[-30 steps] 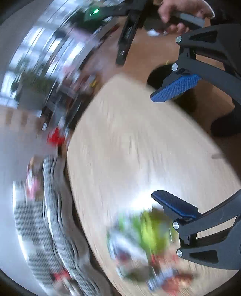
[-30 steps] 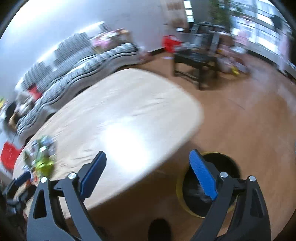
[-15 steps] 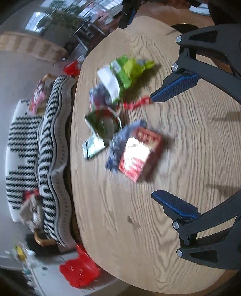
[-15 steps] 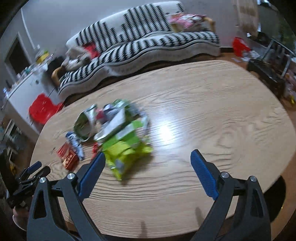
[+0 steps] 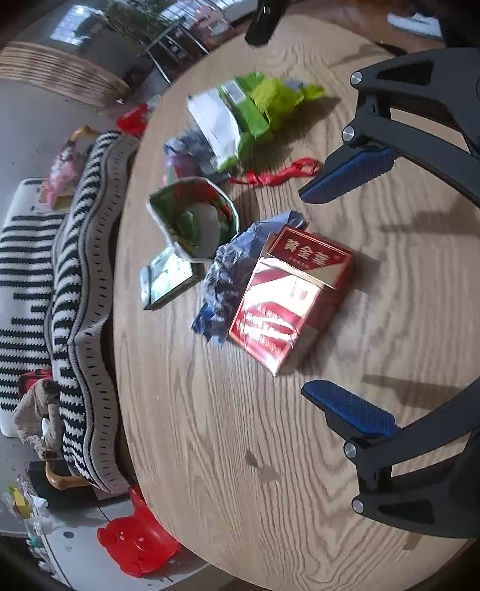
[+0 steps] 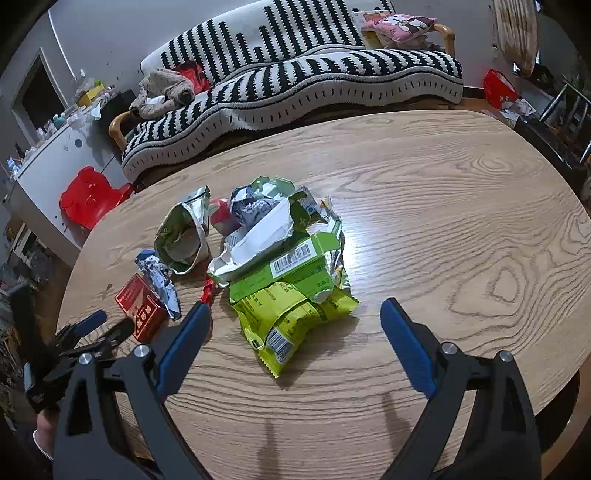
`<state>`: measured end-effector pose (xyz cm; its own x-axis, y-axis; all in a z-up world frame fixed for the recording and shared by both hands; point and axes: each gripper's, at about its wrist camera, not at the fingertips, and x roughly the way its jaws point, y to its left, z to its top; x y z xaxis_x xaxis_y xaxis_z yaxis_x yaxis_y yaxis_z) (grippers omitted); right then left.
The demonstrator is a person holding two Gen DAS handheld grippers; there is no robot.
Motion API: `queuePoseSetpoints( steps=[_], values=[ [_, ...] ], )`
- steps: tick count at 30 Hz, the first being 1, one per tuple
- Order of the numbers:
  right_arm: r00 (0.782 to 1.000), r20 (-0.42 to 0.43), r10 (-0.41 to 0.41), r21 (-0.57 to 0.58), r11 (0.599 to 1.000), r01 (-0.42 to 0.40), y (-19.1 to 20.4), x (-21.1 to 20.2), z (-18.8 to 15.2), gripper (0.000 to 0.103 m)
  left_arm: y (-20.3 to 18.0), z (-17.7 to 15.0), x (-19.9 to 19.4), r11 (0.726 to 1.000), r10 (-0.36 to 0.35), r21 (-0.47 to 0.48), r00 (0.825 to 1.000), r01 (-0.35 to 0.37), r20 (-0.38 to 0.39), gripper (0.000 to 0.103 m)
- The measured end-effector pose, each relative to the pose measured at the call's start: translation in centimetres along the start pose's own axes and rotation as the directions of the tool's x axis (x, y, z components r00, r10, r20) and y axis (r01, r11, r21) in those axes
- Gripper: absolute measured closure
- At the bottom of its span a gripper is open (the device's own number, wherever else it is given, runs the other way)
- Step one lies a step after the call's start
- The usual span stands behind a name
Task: Collect trash
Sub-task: 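Grasp the red cigarette box with the left tool while the right tool grasps the yellow-green snack bag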
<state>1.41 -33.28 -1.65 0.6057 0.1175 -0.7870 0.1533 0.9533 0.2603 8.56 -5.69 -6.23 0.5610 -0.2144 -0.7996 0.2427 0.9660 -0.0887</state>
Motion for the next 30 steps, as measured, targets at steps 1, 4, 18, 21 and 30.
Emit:
queuePoseSetpoints(
  steps=[1, 4, 18, 21, 30],
  values=[
    [1.000, -0.002, -0.002, -0.001, 1.000, 0.002, 0.0, 0.1, 0.0, 0.013, -0.5, 0.0, 0.5, 1.000, 0.011, 0.018, 1.000, -0.011, -0.004, 0.010],
    [1.000, -0.010, -0.006, -0.004, 1.000, 0.006, 0.0, 0.4, -0.1, 0.013, -1.1, 0.4, 2.2, 0.995, 0.073, 0.064, 0.997, -0.072, -0.014, 0.010],
    [0.993, -0.111, 0.038, 0.053, 0.998, -0.032, -0.6, 3.1, -0.7, 0.013, 7.5, -0.3, 1.3, 0.988, 0.122, -0.085, 0.991, -0.127, -0.059, 0.010],
    [0.987, -0.149, 0.065, 0.101, 0.994, -0.050, -0.4, 4.8, -0.8, 0.013, 7.0, 0.2, 1.6, 0.988, 0.090, -0.116, 0.993, -0.098, -0.069, 0.010],
    [0.990, -0.134, 0.049, 0.236, 0.972, -0.016, -1.0, 7.7, -0.3, 0.022, 4.4, 1.7, 4.3, 0.975, 0.144, -0.155, 0.984, -0.159, -0.106, 0.010]
  ],
)
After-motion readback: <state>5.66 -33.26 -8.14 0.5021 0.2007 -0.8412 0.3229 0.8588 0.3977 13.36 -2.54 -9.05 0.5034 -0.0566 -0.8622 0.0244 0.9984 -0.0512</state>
